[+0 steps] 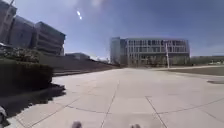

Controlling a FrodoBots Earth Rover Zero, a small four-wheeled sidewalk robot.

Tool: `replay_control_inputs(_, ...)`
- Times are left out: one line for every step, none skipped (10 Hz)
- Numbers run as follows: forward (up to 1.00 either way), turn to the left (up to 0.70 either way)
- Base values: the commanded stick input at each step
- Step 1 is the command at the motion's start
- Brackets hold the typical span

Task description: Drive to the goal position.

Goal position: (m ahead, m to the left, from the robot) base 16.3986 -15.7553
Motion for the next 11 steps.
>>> replay_control_inputs(0.70, 0.00)
replay_control_inputs(0.70, 0.00)
replay_control_inputs(0.70, 0.00)
replay_control_inputs(0.70, 0.00)
replay_control_inputs(0.70, 0.00)
replay_control_inputs(0.70, 0.00)
replay_control_inputs(0.70, 0.00)
replay_control_inputs(0.70, 0.00)
replay_control_inputs(0.70, 0.00)
replay_control_inputs(0.70, 0.00)
replay_control_inputs(0.70, 0.00)
